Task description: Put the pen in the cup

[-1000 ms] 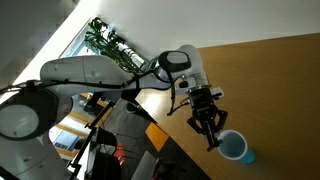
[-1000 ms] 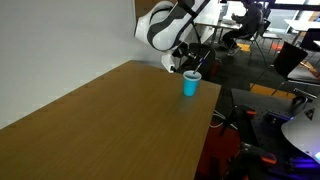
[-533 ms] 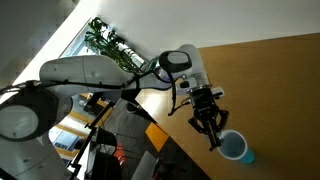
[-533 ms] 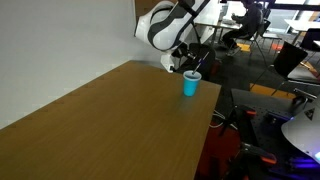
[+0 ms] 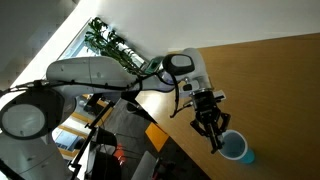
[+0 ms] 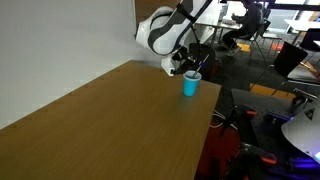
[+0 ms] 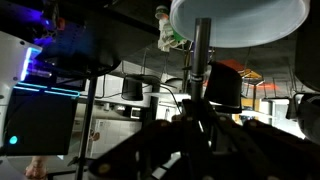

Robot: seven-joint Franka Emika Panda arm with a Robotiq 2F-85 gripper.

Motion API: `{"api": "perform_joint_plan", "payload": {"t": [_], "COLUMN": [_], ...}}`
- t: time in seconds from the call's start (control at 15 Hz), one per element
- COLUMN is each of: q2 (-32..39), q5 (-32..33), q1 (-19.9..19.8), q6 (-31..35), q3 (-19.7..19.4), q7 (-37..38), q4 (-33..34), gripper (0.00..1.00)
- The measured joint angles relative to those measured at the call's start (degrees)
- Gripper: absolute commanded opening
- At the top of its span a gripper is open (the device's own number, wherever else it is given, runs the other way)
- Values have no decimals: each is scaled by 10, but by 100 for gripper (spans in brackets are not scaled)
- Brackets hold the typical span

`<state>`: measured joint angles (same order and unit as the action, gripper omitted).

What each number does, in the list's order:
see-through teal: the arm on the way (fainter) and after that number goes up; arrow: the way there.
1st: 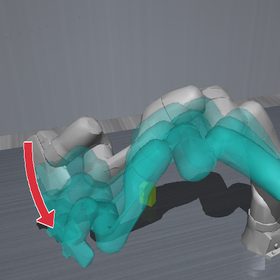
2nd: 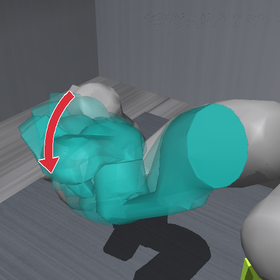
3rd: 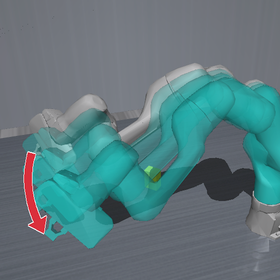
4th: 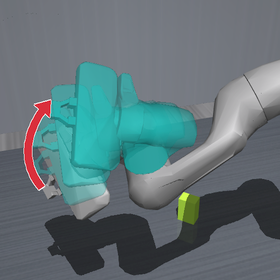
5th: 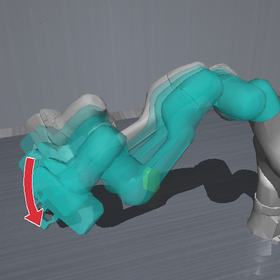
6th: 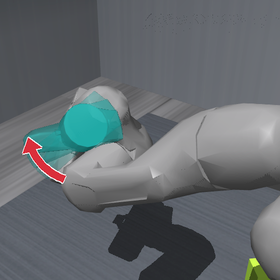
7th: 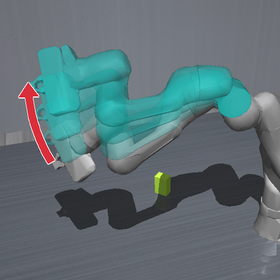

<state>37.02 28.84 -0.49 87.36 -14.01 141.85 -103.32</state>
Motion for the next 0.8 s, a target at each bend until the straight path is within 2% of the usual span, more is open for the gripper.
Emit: {"api": "perform_joint_plan", "payload": {"t": [0.4,0.47,0.6,0.8], "q2": [20,24,32,43], "q5": [0,0,0,0], "q1": [-7,-8,-11,-14], "q6": [0,0,1,1], "q3": [0,0,0,0], "q7": [0,0,0,0], "q4": [8,11,19,32], "gripper": [3,31,43,67]}}
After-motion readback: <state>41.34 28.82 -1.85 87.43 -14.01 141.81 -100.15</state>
